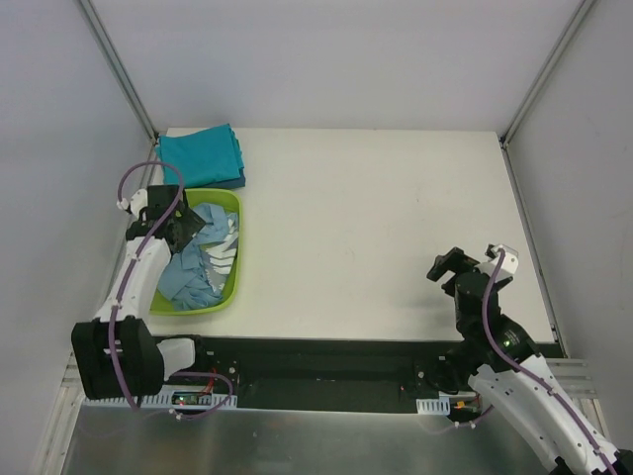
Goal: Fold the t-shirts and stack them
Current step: Grab crumpled tshirt from bin with the left arm
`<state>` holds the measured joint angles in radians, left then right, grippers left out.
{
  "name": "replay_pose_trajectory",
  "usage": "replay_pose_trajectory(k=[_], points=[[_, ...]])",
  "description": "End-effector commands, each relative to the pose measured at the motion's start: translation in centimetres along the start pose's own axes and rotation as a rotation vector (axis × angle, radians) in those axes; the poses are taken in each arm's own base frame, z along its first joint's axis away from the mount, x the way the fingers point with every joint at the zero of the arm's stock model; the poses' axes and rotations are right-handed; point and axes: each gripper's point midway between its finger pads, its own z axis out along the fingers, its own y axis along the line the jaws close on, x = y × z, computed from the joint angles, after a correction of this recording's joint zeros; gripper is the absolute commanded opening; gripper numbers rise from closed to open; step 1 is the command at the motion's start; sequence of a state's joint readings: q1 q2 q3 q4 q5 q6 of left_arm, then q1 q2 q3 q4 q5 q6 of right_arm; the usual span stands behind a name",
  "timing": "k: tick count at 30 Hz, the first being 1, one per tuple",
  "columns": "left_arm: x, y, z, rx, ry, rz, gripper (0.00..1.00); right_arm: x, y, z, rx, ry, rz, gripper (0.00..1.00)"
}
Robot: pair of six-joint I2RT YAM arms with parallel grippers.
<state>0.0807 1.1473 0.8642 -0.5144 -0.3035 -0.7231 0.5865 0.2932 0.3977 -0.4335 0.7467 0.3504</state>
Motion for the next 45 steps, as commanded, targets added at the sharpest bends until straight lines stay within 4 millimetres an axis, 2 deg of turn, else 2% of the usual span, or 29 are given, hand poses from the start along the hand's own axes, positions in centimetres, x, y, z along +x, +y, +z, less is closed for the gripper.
replay_pose_trajectory(k=[1,4,6,7,9,10,11,14,17,22,27,30,32,35,37,38,39,41,43,45], points=[[-0.9,-1.5,1.8,0.007,0.023,0.029,0.99,0.0,0.1,0.1,0.0,0.007,-0.012,0.96],[-0.1,-1.1,3.5,-0.042,0.07,0.032,0.89,0.3,0.1,0.2,0.007,0.018,-0.028,0.96],[0.2,-0.9,4.3,-0.069,0.089,0.037,0.74,0.4,0.1,0.3,0.013,0.024,-0.038,0.96],[0.1,-0.7,4.5,-0.078,0.088,0.044,0.64,0.5,0.0,0.3,0.015,0.028,-0.045,0.96],[0.1,-0.5,4.7,-0.096,0.096,0.048,0.21,0.5,0.0,0.4,0.022,0.033,-0.056,0.96],[0.0,-0.4,4.5,-0.098,0.091,0.047,0.06,0.5,-0.1,0.4,0.025,0.035,-0.057,0.96],[-0.3,-0.3,4.1,-0.104,0.084,0.042,0.0,0.6,-0.1,0.3,0.025,0.037,-0.06,0.96],[-2.2,-0.1,2.0,-0.105,0.007,-0.007,0.0,0.7,-0.2,0.4,0.028,0.04,-0.059,0.96],[-5.1,-0.7,-1.7,-0.032,-0.117,-0.097,0.0,0.8,-0.2,0.4,0.029,0.041,-0.061,0.96],[-10.5,-2.4,-10.8,0.209,-0.335,-0.265,0.0,0.8,-0.1,0.4,0.023,0.044,-0.056,0.96],[-15.4,-6.7,-21.3,0.547,-0.469,-0.227,0.0,0.7,0.0,0.3,0.017,0.041,-0.046,0.96],[-17.1,-10.6,-25.9,0.732,-0.456,-0.134,0.0,0.8,0.0,0.2,0.012,0.042,-0.044,0.96],[-17.6,-13.5,-28.7,0.868,-0.426,-0.067,0.0,0.8,0.0,0.2,0.01,0.041,-0.044,0.96],[-18.3,-17.9,-34.7,1.108,-0.434,0.051,0.0,0.7,-0.2,0.1,0.012,0.034,-0.038,0.96],[-18.4,-21.0,-37.8,1.221,-0.436,0.14,0.0,0.7,-0.2,0.1,0.013,0.032,-0.037,0.96],[-17.9,-22.3,-40.1,1.301,-0.433,0.189,0.0,0.7,-0.2,0.1,0.013,0.03,-0.033,0.96],[-16.9,-23.8,-41.5,1.376,-0.395,0.23,0.0,0.7,-0.3,0.1,0.014,0.029,-0.033,0.96],[-14.8,-26.1,-45.5,1.561,-0.329,0.332,0.0,0.6,-0.4,0.2,0.02,0.023,-0.034,0.96],[-13.2,-28.2,-47.6,1.668,-0.267,0.372,0.0,0.7,-0.4,0.2,0.02,0.026,-0.035,0.96],[-11.2,-30.2,-48.8,1.741,-0.223,0.413,0.0,0.8,-0.3,0.2,0.017,0.028,-0.034,0.96]])
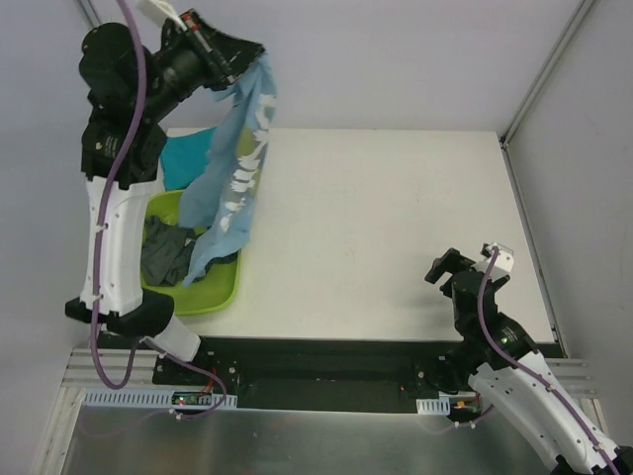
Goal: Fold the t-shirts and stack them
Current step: Grab crumpled tshirt from bin with the left arm, then move the tshirt to the center of the board
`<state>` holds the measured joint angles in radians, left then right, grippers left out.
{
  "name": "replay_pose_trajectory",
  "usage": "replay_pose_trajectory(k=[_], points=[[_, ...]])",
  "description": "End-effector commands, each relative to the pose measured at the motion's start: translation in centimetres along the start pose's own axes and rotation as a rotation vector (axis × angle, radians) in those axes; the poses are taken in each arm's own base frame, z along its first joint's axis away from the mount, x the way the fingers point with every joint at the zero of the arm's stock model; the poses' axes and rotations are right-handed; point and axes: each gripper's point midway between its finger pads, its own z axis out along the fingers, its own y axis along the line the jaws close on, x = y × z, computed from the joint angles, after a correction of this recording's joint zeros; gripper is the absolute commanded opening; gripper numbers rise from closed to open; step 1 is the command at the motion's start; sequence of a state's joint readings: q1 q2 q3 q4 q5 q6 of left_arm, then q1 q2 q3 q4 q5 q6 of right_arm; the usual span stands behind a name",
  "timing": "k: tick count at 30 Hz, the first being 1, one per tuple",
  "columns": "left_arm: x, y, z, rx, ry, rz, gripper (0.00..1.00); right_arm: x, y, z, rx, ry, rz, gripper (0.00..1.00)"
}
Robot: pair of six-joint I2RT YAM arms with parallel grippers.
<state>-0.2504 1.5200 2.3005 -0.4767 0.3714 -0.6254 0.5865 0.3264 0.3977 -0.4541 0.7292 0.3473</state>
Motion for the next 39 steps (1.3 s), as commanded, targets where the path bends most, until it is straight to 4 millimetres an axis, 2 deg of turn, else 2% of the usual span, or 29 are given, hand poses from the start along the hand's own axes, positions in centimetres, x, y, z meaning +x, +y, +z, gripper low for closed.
replay_pose_trajectory(k=[1,4,5,8,10,12,13,15,17,18,19,21,23,25,26,27,32,35,37,39], points=[[1.7,-9.1,1.2,0.366,0.07,0.092,0.0,-0.2,-0.1,0.1,0.008,-0.013,0.003,0.96],[5.6,-11.0,3.6,0.442,0.138,0.12,0.0,-0.1,-0.3,0.1,0.013,-0.012,-0.002,0.96],[7.1,-11.1,4.5,0.441,0.159,0.131,0.0,-0.1,-0.2,0.1,0.013,-0.011,-0.002,0.96],[12.8,-10.0,7.5,0.42,0.264,0.153,0.0,-0.1,-0.3,0.1,0.016,-0.011,-0.004,0.96],[16.4,-7.8,9.0,0.376,0.347,0.131,0.01,0.0,-0.4,0.2,0.021,-0.013,-0.004,0.96],[21.0,-5.4,10.5,0.327,0.444,0.107,0.04,0.0,-0.6,0.2,0.034,-0.016,-0.004,0.96],[24.4,-4.3,11.1,0.303,0.516,0.081,0.05,0.0,-0.7,0.2,0.04,-0.016,0.0,0.96],[30.8,-3.4,11.5,0.3,0.654,0.055,0.06,-0.2,-1.0,0.2,0.055,-0.023,-0.001,0.96],[37.3,-2.8,11.3,0.324,0.79,0.052,0.19,-0.3,-1.8,-0.1,0.091,-0.027,0.002,0.96],[39.7,-2.3,11.1,0.317,0.843,0.035,0.32,-0.4,-2.2,-0.2,0.113,-0.03,0.01,0.96],[42.0,-2.1,10.8,0.329,0.897,0.021,0.5,-0.6,-2.5,-0.3,0.126,-0.035,0.014,0.96],[44.5,-1.7,10.0,0.345,0.966,-0.005,0.73,-0.6,-3.0,-0.5,0.142,-0.039,0.021,0.96],[44.7,-1.3,9.1,0.34,0.98,0.007,0.99,-0.6,-3.1,-0.4,0.144,-0.045,0.028,0.96],[43.8,-0.4,8.1,0.293,0.951,0.068,0.99,-0.6,-3.1,-0.4,0.147,-0.048,0.027,0.96],[43.5,0.9,7.6,0.227,0.93,0.108,0.99,-0.6,-3.1,-0.4,0.149,-0.049,0.023,0.96],[42.3,2.5,7.3,0.134,0.881,0.162,0.99,-0.7,-3.2,-0.4,0.151,-0.048,0.02,0.96],[39.8,14.4,1.9,-0.438,0.734,0.331,0.99,-0.6,-2.7,-0.2,0.141,-0.027,-0.037,0.96],[39.2,19.4,-1.0,-0.615,0.721,0.314,0.99,-0.4,-1.1,0.2,0.076,0.008,-0.104,0.96],[39.0,22.1,-1.6,-0.671,0.738,0.289,0.99,-0.3,0.2,0.4,0.023,0.035,-0.139,0.96],[39.4,23.5,-1.1,-0.666,0.772,0.259,0.99,-0.5,1.4,0.6,-0.009,0.057,-0.159,0.96]])
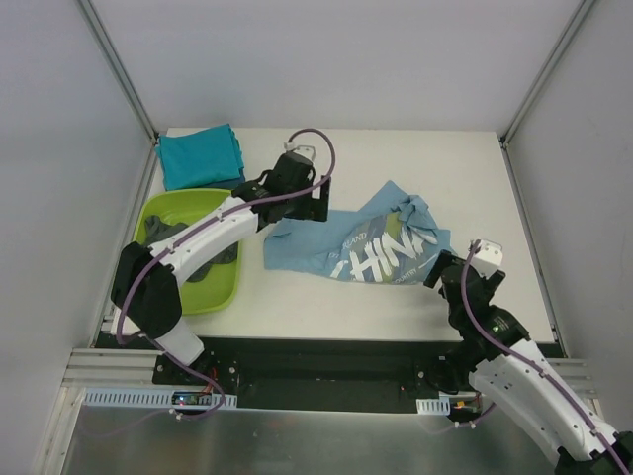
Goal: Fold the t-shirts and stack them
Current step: Move the tshirt to the center of the board, then flatten out the tshirt
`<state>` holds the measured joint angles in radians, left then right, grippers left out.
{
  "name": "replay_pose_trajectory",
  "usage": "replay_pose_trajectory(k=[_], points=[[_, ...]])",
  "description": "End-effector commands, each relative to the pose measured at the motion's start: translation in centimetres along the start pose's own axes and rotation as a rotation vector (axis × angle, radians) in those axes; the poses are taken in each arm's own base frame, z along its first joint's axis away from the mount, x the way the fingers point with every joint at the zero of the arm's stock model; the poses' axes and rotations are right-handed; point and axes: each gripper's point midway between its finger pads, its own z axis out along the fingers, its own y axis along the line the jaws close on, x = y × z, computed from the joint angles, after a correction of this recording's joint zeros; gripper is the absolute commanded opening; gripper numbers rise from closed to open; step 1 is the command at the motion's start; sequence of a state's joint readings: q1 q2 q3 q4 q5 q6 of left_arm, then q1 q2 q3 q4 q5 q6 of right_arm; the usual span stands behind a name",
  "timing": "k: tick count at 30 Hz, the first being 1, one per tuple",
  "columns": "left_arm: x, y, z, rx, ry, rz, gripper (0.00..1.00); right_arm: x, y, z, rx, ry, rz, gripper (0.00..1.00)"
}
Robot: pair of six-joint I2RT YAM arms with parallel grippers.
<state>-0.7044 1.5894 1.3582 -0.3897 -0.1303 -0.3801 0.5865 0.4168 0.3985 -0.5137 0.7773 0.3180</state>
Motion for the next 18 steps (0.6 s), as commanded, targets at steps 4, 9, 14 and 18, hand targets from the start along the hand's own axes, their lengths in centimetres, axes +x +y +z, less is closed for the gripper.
replay_pose_trajectory(k=[4,9,14,18], points=[[1.3,6.8,7.0,-0.182,0.117,-0.027,0.99,-4.5,4.7,-0.1,-0.104,0.008,-0.035,0.96],[1.5,8.5,10.6,-0.241,0.174,-0.035,0.99,-6.7,6.6,1.7,-0.062,0.072,-0.066,0.96],[3.1,10.2,11.9,-0.324,0.225,-0.048,0.96,-8.4,9.1,5.0,-0.062,0.156,-0.087,0.96],[4.7,10.9,11.6,-0.346,0.271,-0.06,0.91,-9.1,10.0,8.0,-0.018,0.199,-0.115,0.96]])
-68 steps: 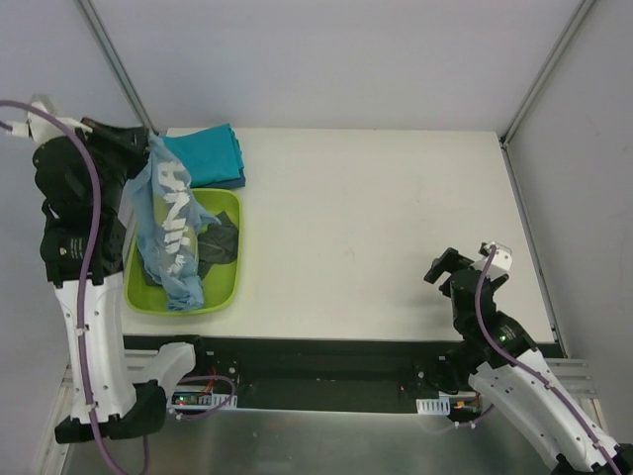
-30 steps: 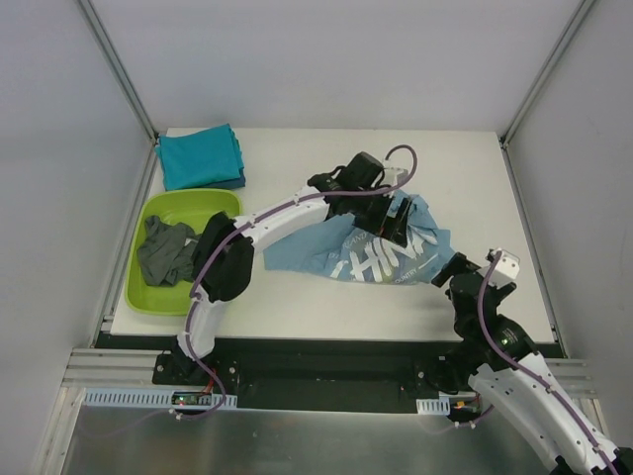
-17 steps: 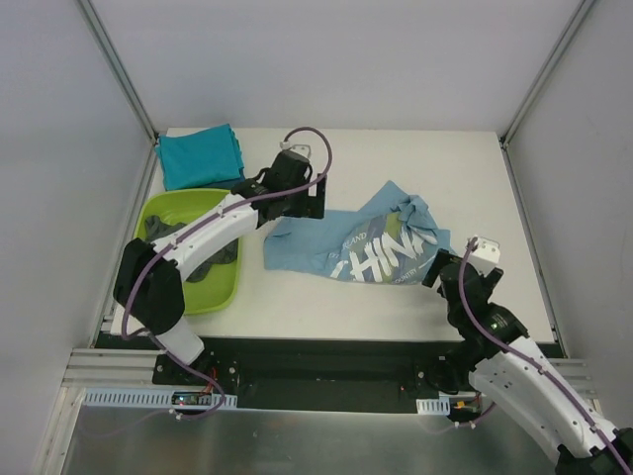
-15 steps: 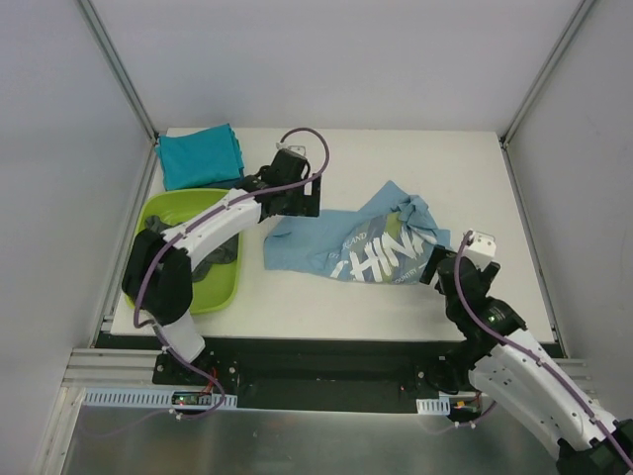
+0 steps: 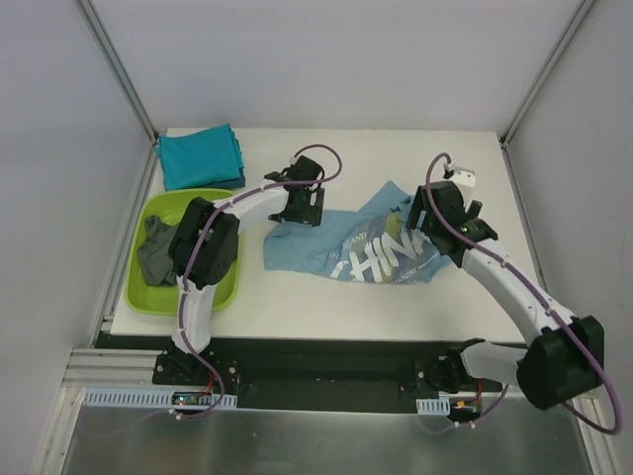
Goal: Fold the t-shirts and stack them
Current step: Flatten out the tshirt
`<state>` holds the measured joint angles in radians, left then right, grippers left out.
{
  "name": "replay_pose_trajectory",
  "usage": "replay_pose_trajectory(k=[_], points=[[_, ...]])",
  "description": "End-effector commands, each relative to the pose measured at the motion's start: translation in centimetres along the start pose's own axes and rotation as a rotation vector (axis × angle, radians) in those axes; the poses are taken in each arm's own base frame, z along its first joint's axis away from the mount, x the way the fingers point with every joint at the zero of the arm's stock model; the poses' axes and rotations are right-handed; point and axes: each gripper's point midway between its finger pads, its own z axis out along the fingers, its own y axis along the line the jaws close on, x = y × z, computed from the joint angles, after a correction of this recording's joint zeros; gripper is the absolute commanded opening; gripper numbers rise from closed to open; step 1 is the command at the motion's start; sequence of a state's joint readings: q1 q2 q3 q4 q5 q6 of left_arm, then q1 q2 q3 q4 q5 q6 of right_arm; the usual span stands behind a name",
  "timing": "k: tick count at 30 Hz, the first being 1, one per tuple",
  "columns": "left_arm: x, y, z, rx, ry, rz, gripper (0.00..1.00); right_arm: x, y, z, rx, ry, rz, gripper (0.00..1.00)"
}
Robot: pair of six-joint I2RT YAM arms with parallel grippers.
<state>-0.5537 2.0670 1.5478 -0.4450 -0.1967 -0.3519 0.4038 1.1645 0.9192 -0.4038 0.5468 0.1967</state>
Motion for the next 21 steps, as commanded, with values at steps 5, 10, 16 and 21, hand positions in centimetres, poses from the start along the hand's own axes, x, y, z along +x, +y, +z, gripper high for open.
replay_pose_trajectory(k=[5,10,16,21], points=[[2.0,1.9,-1.4,-0.038,0.049,-0.027,0.7,-2.4,1.9,4.4,0.03,0.067,-0.028,0.96],[2.7,2.9,-1.1,-0.081,0.054,-0.023,0.29,-3.6,2.6,6.9,0.086,0.081,-0.089,0.96],[1.5,2.9,-2.2,-0.084,0.011,-0.048,0.0,-3.4,4.4,9.2,0.065,0.128,-0.142,0.99],[-0.1,3.2,-3.7,-0.089,-0.049,-0.056,0.0,-1.7,6.1,11.1,-0.01,0.185,-0.18,0.75]])
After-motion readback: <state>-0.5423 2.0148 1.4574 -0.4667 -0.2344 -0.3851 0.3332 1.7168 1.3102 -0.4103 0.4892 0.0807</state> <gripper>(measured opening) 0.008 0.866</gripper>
